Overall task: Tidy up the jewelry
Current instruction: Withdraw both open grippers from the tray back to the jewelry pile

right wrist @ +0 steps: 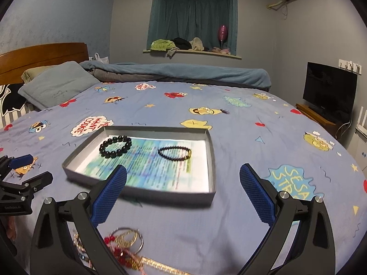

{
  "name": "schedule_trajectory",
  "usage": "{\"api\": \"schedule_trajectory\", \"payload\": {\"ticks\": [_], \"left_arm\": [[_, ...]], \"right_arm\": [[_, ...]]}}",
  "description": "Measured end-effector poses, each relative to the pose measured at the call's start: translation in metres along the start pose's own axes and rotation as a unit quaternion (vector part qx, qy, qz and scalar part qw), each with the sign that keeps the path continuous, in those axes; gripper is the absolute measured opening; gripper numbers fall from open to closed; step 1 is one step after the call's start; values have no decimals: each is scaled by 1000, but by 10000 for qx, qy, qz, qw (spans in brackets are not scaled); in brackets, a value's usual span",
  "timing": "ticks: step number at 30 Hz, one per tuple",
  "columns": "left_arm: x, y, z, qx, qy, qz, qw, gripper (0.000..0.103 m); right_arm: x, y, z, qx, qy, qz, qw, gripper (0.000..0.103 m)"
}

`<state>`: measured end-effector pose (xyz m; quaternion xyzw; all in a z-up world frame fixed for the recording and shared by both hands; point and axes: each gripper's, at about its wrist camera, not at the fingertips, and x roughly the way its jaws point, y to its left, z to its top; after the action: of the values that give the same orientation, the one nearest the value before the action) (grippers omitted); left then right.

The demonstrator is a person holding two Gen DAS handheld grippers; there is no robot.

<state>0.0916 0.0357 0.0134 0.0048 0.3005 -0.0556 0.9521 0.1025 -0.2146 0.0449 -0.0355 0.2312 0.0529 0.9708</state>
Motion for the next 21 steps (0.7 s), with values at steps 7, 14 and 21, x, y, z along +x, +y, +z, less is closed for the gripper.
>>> {"api": "schedule_trajectory", "payload": {"ticks": [7, 14, 21], "left_arm": [[-12, -4, -19, 144, -14, 71, 9999, 94], [-16, -9, -33, 177, 98, -36, 9998, 94], [-20, -13, -43, 206, 200, -122, 9995, 94]], "right_arm": [[-11, -1, -24, -46, 97, 50, 9999, 97], [-17, 0, -41, -161, 186, 51, 9997, 97], [-25, -7, -50, -51, 246, 158, 9996, 97]]}}
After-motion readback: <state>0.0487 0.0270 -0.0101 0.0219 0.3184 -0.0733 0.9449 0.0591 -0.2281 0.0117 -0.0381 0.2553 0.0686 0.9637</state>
